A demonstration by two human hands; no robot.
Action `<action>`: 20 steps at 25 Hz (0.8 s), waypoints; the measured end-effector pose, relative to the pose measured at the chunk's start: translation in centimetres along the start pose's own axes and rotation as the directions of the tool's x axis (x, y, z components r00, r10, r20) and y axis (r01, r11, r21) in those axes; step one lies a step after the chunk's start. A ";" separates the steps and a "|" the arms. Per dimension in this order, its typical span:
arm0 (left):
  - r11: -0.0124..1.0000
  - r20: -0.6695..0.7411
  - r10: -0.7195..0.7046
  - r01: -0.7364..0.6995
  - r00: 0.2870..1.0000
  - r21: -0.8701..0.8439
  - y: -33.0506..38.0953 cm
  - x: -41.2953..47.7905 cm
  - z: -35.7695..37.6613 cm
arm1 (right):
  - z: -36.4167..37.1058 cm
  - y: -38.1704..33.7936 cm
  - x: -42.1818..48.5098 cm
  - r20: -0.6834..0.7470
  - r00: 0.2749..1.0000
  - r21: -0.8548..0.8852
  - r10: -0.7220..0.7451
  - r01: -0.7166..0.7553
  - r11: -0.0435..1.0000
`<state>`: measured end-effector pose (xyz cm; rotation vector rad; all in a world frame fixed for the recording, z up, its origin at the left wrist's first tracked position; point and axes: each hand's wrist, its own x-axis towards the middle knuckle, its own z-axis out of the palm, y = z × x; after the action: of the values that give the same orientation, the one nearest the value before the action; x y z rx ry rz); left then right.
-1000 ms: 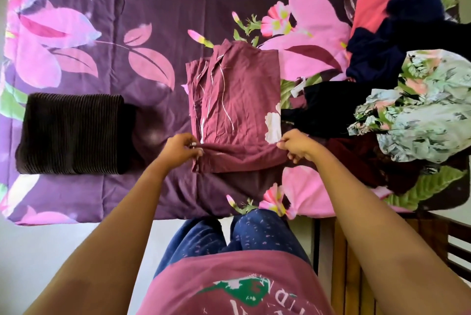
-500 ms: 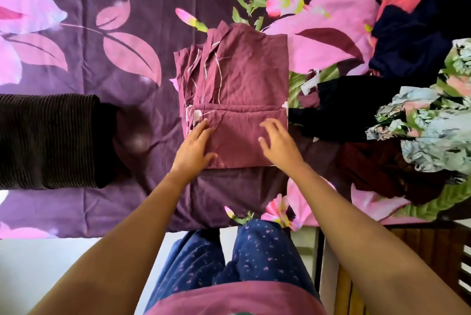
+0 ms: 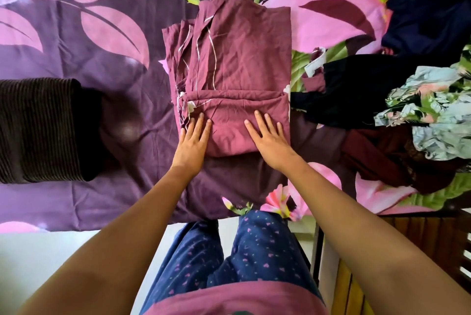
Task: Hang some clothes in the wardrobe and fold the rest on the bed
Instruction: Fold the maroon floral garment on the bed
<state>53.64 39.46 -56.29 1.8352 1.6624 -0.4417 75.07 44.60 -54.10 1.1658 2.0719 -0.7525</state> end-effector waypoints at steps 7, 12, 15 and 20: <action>0.998 0.513 0.060 -0.060 0.856 -0.017 1.0 -1.6 -4.4 | -5.4 -0.4 -3.0 0.399 0.916 0.071 -0.033 0.005 0.997; 0.993 0.828 0.110 -0.091 0.550 -0.072 2.7 -5.9 -6.8 | -7.6 -2.4 -6.3 0.699 0.704 -0.019 -0.130 0.200 0.980; 0.961 0.861 0.146 0.137 0.488 -0.240 2.6 -6.3 -8.9 | -8.5 -2.0 -6.6 0.718 0.687 0.031 -0.114 0.132 0.991; 0.862 0.495 0.027 0.230 0.869 -0.452 -1.0 -1.8 -12.7 | -12.0 1.5 -3.3 0.392 0.916 0.172 -0.087 0.020 0.985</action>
<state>50.42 46.24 -45.82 1.1325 1.3589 -0.4252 74.78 52.37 -44.22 0.9467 1.7300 -1.1063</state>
